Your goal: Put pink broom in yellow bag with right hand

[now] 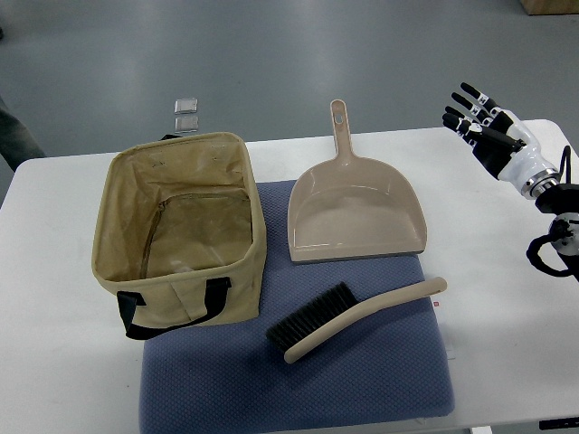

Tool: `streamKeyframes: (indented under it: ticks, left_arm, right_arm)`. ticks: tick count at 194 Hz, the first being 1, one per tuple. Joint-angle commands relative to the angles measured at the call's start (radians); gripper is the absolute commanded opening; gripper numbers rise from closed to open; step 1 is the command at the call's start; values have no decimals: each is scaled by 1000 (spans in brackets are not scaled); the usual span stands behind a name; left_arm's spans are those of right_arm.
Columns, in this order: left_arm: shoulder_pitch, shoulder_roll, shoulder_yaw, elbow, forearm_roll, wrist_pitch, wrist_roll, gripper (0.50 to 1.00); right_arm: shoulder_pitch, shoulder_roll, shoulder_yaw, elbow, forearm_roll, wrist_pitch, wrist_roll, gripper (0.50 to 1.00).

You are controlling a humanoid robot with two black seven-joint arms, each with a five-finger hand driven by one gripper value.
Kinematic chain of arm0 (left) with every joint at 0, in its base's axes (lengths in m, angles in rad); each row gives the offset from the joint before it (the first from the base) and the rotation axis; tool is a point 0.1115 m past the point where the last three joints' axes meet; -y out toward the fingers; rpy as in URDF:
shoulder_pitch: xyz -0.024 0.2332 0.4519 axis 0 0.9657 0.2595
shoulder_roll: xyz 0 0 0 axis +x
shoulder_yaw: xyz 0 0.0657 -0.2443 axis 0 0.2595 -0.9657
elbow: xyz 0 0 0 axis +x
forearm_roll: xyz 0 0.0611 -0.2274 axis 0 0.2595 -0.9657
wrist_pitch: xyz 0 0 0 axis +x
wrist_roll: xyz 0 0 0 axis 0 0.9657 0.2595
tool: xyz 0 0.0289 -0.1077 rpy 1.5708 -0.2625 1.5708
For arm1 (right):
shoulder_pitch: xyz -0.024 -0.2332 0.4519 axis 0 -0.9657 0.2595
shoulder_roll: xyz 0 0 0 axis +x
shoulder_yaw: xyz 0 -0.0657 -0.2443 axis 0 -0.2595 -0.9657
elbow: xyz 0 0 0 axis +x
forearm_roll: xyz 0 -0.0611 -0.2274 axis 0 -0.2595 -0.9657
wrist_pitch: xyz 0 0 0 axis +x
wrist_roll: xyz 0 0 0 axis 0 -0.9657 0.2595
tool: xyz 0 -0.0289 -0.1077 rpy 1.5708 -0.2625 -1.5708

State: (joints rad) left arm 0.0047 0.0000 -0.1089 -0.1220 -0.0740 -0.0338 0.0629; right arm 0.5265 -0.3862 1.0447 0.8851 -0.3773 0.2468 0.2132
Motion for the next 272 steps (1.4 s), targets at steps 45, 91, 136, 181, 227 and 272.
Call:
streamKeyframes:
  ticks: [45, 91, 136, 181, 227, 272]
  left_arm:
    - [0, 0, 2, 1, 0, 0, 0, 1000]
    - [0, 0, 2, 1, 0, 0, 0, 1000]
    - [0, 0, 2, 1, 0, 0, 0, 1000]
    - [0, 0, 2, 1, 0, 0, 0, 1000]
    - [0, 0, 2, 1, 0, 0, 0, 1000]
    - [0, 0, 2, 1, 0, 0, 0, 1000]
  right_arm:
    - [3, -2, 0, 0, 0, 2, 0, 930]
    - [3, -10, 0, 0, 0, 43, 2, 930]
    - [3, -11, 0, -2, 0, 46, 2, 930]
    - [6, -20, 1, 0, 2, 71, 2, 930]
    - [4, -20, 1, 0, 5, 81, 3, 928]
    - [10, -37, -6, 0, 5, 106, 3, 930]
